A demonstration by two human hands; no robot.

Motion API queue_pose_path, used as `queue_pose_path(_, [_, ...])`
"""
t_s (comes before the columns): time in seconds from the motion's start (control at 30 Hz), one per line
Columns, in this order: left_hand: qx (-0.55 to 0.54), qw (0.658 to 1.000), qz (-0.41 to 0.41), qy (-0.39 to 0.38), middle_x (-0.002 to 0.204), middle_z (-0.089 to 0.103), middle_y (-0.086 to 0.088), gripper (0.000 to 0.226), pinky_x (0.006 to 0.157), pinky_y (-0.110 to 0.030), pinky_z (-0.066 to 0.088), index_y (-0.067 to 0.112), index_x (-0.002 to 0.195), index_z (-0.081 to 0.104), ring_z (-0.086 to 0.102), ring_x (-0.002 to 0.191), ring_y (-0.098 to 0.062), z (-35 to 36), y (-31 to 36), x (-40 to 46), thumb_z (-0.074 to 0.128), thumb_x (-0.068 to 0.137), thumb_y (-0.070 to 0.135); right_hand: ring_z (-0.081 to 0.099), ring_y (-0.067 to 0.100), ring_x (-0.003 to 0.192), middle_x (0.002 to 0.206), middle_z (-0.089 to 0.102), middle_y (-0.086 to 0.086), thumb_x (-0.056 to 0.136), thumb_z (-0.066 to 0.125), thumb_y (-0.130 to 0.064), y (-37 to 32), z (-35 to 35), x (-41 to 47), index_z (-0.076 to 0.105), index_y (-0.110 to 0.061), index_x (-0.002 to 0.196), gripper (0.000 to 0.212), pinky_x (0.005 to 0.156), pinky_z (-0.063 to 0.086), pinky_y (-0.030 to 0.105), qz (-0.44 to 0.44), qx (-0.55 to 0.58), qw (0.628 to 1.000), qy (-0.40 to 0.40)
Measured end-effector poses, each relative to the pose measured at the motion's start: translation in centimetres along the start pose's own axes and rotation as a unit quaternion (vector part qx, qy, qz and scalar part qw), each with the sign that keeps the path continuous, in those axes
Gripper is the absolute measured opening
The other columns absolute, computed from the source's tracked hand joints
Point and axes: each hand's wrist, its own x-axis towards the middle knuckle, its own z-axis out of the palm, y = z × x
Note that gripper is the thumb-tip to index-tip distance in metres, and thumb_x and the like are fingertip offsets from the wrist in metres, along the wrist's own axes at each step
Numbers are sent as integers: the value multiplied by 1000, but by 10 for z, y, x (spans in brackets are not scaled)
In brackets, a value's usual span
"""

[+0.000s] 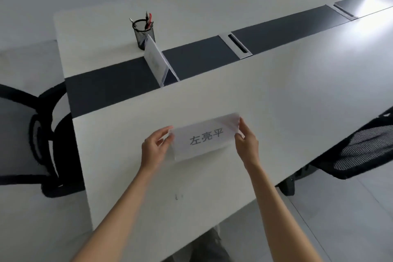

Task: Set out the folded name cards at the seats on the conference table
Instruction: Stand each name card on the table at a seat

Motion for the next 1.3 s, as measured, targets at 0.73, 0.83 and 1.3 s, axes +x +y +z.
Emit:
queue_pose_path(0.73, [-3, 985, 175, 7, 115, 66, -5, 33, 95, -26, 49, 14, 113, 62, 62, 106, -13, 89, 147, 3, 59, 82, 27, 63, 1, 75, 75, 73, -20, 83, 55, 0, -34, -162, 71, 68, -22, 94, 28, 80, 52, 28, -142, 237, 960, 40])
queue_pose_path(0.83, [14, 986, 166, -23, 110, 65, 1, 31, 91, -15, 48, 15, 111, 62, 62, 102, -11, 128, 160, 24, 62, 81, 23, 63, -5, 76, 76, 72, -22, 83, 57, -1, -20, -193, 111, 63, -9, 111, 30, 81, 51, 18, -121, 222, 966, 58])
queue_pose_path(1.3, [50, 997, -21, 57, 119, 64, -14, 32, 92, -20, 42, 3, 112, 61, 60, 109, -19, 300, 112, 134, 62, 82, 14, 62, 17, 87, 104, 70, 14, 80, 60, -3, 55, -223, 327, 67, -11, 103, 25, 87, 50, 36, -56, 53, 996, -34])
